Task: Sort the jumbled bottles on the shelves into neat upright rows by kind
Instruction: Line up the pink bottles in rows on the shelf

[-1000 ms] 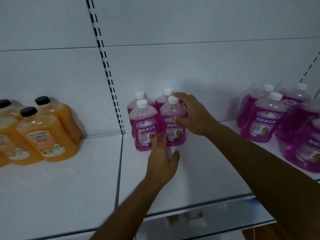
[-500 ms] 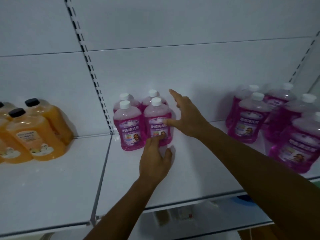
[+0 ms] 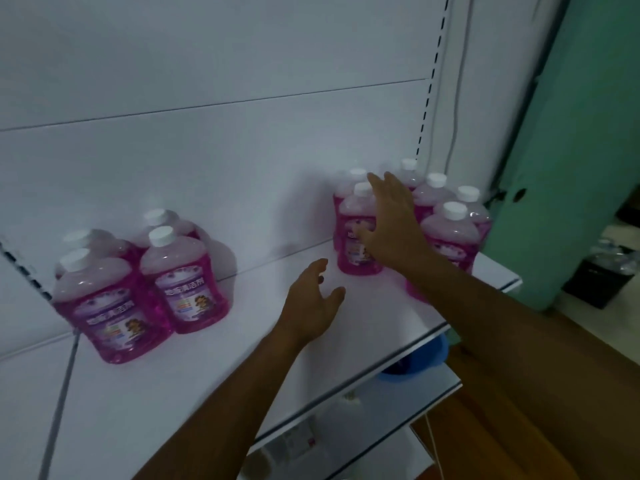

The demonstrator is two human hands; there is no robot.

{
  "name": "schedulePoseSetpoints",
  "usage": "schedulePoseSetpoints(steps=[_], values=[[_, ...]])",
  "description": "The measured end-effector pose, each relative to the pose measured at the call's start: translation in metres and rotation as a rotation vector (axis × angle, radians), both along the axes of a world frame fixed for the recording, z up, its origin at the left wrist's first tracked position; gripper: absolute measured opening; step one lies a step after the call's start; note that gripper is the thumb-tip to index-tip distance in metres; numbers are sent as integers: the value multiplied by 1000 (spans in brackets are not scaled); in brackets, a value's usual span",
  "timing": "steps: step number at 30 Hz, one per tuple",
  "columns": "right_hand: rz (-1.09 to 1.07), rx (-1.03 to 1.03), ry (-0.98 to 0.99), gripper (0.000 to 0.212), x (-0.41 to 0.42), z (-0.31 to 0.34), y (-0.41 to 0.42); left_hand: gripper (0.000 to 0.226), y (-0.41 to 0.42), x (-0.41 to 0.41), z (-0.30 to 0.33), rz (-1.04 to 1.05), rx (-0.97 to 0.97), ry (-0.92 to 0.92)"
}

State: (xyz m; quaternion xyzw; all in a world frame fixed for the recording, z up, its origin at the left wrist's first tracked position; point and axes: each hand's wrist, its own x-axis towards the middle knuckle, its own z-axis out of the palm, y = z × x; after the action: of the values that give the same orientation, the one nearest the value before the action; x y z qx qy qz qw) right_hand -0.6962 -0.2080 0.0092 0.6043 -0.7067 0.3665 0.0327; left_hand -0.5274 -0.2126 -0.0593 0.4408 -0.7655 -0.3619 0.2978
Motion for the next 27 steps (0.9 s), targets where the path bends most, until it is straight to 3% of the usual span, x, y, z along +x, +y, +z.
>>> schedulePoseSetpoints(steps=[10,17,21,27], values=[[106,53,-46,86,-16,-1,-11,67,-19,-18,-7,12,78,13],[321,27,-159,65,3,7,-11,68,-8,-2,-3,114,98,26],[416,34,-193,67,25,7,-16,68,-1,22,0,166,64,58],[590,66,-172,64,68,12,-38,49,4,56,6,178,-63,118]])
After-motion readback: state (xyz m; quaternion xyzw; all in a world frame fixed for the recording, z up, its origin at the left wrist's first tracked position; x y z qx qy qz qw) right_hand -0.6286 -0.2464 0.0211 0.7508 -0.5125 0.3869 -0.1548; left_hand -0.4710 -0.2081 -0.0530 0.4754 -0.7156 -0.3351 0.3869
